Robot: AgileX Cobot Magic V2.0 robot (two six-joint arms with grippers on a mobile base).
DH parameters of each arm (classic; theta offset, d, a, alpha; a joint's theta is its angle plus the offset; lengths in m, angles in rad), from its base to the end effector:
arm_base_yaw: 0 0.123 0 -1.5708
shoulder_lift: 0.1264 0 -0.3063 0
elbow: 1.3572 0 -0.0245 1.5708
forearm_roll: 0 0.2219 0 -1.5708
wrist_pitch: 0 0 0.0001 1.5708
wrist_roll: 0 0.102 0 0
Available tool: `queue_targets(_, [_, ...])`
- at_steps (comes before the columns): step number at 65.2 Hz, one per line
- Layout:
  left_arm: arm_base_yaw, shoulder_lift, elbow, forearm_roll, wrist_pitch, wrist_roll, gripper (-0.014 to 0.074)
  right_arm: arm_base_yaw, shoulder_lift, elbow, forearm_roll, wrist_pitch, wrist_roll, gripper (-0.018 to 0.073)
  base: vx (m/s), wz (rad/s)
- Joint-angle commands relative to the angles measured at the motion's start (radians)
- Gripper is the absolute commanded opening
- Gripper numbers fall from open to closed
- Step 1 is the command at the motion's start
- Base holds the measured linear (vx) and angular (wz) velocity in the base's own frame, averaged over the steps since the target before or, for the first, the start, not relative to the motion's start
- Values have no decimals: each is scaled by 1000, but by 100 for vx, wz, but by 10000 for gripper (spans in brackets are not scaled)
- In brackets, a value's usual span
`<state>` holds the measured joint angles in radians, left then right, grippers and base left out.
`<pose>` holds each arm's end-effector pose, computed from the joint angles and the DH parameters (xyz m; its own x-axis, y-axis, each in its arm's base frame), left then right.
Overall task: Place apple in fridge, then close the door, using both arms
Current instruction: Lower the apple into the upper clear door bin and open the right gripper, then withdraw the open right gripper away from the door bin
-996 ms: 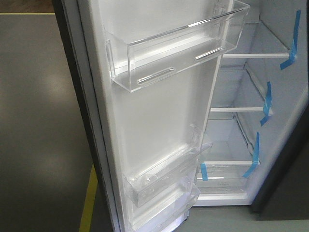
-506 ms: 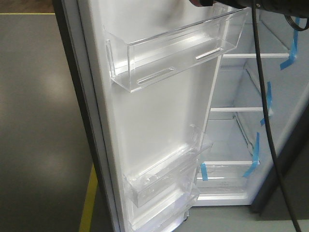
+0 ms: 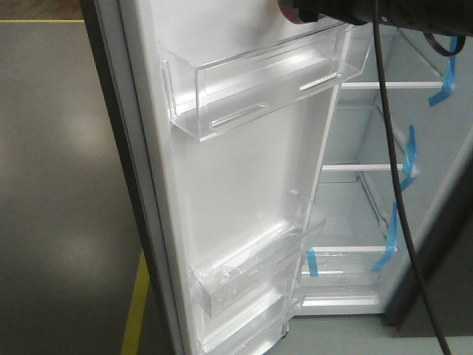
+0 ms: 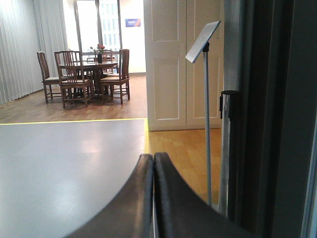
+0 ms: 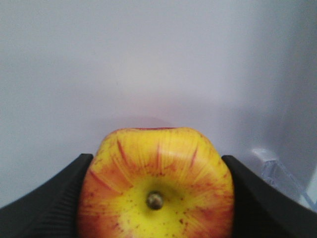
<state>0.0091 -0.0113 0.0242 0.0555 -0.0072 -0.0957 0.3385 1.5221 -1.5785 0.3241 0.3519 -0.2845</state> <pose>0.0169 0.0001 0.2073 0.0817 -0.0395 -0.9959 -0.0054 0.9992 -0.0400 0.3164 0.1233 0.4650 -0.1884 -0.0442 -0.9811 -0.4279 0.9029 0.0415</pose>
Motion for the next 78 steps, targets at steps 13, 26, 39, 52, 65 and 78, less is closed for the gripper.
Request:
queue_targets(13, [1, -15, 29, -11, -73, -2, -6, 1, -38, -37, 23, -64, -2, 586, 0, 0])
queue_targets(26, [1, -15, 29, -11, -73, -2, -6, 1, -42, -37, 25, -53, -2, 622, 0, 0])
queue_targets(39, [1, -15, 29, -11, -73, -2, -6, 1, -76, -37, 8, 25, -2, 611, 0, 0])
queue_targets(52, [1, -15, 29, -11, -73, -2, -6, 1, -153, -37, -38, 169, 0, 602, 0, 0])
queue_targets(65, [1, -15, 29, -11, -73, -2, -6, 1, -247, -37, -73, 330, 43, 587, 0, 0])
queue_targets(78, [1, -15, 29, -11, -73, -2, -6, 1, -342, -22, -225, 449, 191, 575, 0, 0])
